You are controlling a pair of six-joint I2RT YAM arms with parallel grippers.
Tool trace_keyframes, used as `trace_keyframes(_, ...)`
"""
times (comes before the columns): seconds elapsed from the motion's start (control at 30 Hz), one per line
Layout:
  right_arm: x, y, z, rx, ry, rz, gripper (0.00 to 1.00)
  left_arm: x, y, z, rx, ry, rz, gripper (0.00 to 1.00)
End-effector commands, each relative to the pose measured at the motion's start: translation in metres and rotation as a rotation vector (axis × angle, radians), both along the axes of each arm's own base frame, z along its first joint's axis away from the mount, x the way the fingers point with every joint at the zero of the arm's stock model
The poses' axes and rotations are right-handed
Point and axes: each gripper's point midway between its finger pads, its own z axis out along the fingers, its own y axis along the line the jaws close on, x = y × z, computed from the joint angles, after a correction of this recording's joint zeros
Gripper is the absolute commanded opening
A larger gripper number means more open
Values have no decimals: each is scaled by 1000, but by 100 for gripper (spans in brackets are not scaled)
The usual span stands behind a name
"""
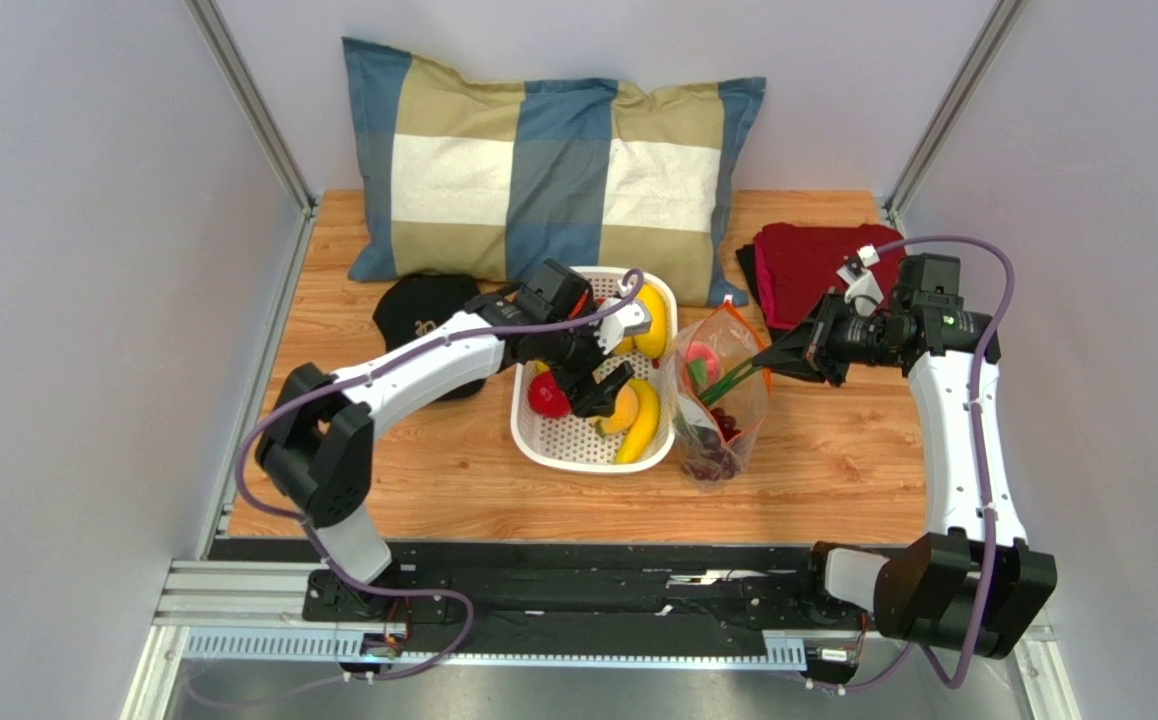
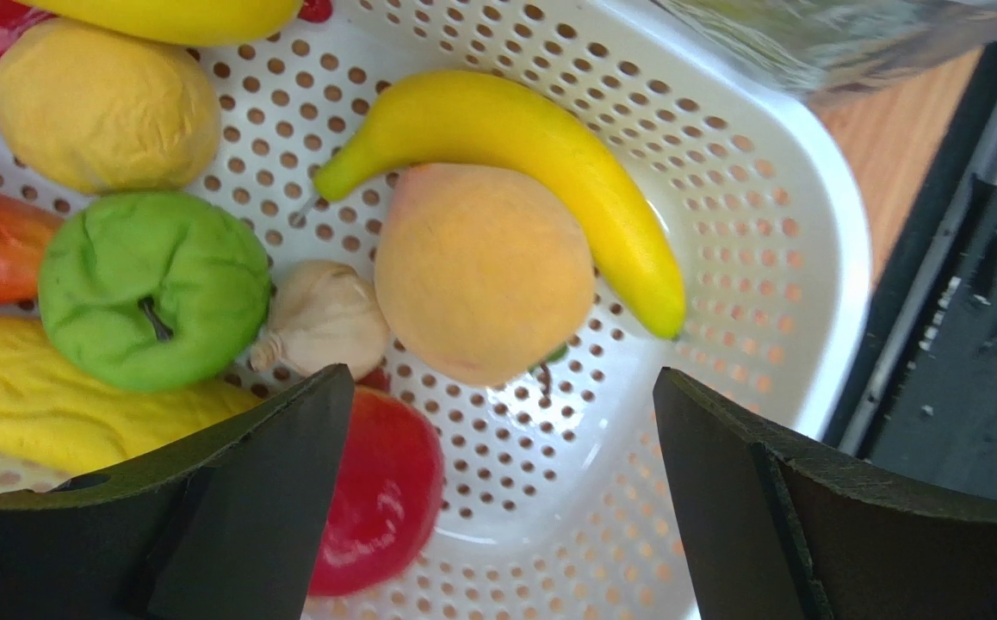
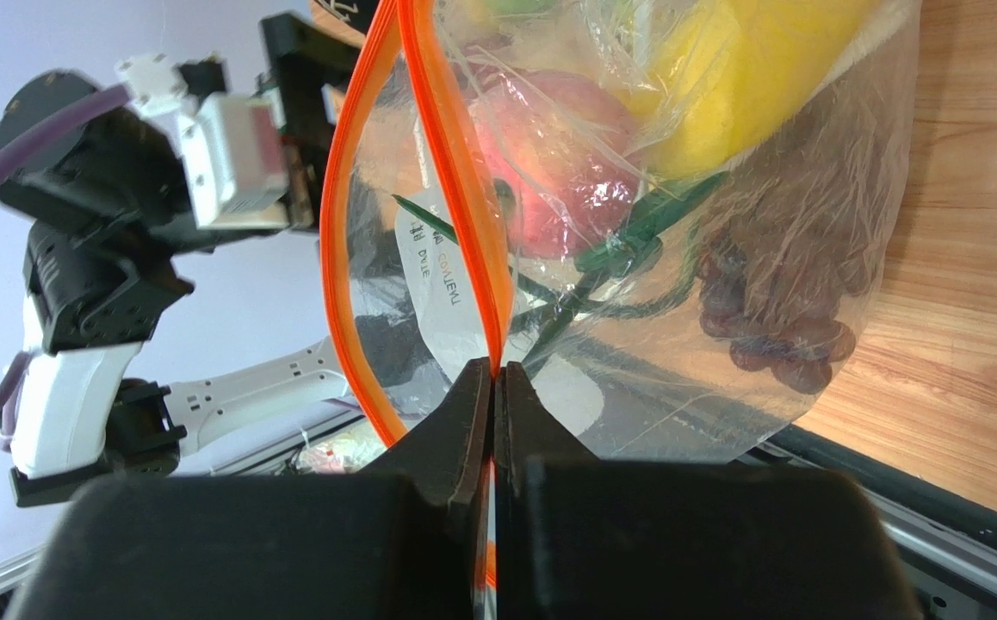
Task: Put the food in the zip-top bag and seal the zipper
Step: Pick up the fake fruit from the bin, then place the fake fruit in the zipper food storage bag.
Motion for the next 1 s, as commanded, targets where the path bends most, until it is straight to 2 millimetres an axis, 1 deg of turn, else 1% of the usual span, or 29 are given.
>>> trace_keyframes(0.0, 4, 1, 15, -8, -67, 22, 0, 24, -32, -2, -23, -119, -85, 97)
trace_keyframes(0.13, 5, 0, 17, -17, -73, 23, 0, 19, -38, -35, 53, -110, -122, 98)
trace_keyframes(0.17, 5, 0, 17, -16, -72, 24, 0, 18, -38, -45, 71, -96, -125, 96)
trace_keyframes(0.2, 5, 0, 18, -20, -76, 25, 0, 18, -37, -49, 79, -93, -123, 93)
trace_keyframes(0.23, 5, -1, 17, -23, -75, 25, 0, 17, -35, -53, 88, -84, -119, 86)
trace_keyframes(0.3, 5, -1, 18, -26, -77, 26, 0, 20, -32, -53, 103, -94, -99, 77)
trace_keyframes(0.33, 5, -2, 17, -34, -82, 27, 0, 20, -30, -50, 107, -94, -88, 69)
trace_keyframes(0.37, 4, -2, 16, -36, -78, 28, 0, 21, -28, -36, 87, -106, -74, 64)
trace_keyframes(0.4, 4, -2, 16, -37, -75, 28, 0, 21, -26, -28, 71, -103, -61, 58)
trace_keyframes(0.43, 4, -3, 15, -44, -74, 27, 0, 18, -24, -20, 47, -86, -32, 56)
trace_keyframes(0.47, 5, -3, 15, -47, -76, 27, 0, 18, -21, 5, -5, -103, -14, 54)
trace_keyframes(0.5, 5, -4, 14, -53, -76, 24, 0, 16, -18, 18, -29, -105, -2, 49)
trace_keyframes(0.53, 5, -4, 14, -58, -75, 23, 0, 15, -18, 34, -61, -107, 13, 47)
trace_keyframes(0.57, 6, -5, 13, -58, -72, 21, 0, 14, -15, 59, -100, -141, 27, 44)
trace_keyframes(0.6, 6, -5, 13, -59, -71, 21, 0, 14, -15, 81, -130, -155, 32, 38)
trace_keyframes(0.67, 6, -5, 13, -57, -70, 21, 0, 7, -16, 118, -199, -173, 28, 35)
trace_keyframes(0.7, 6, -5, 13, -56, -69, 20, 0, 6, -19, 142, -242, -196, 24, 34)
trace_keyframes(0.77, 6, -4, 15, -55, -75, 21, 0, -2, -24, 174, -320, -181, 18, 33)
trace_keyframes(0.8, 5, -4, 16, -56, -77, 19, 0, -5, -30, 202, -383, -181, 27, 33)
trace_keyframes(0.83, 6, -4, 15, -57, -77, 19, 0, -11, -36, 216, -425, -165, 2, 33)
trace_keyframes(0.87, 5, -4, 17, -58, -82, 18, 0, -12, -42, 224, -445, -149, 0, 33)
trace_keyframes(0.9, 5, -5, 16, -60, -81, 16, 0, -14, -49, 245, -492, -156, -3, 33)
trace_keyframes(0.93, 6, -5, 16, -63, -82, 15, 0, -25, -60, 252, -519, -123, -27, 33)
trace_keyframes(0.97, 6, -5, 16, -64, -84, 12, 0, -26, -72, 251, -526, -101, -40, 33)
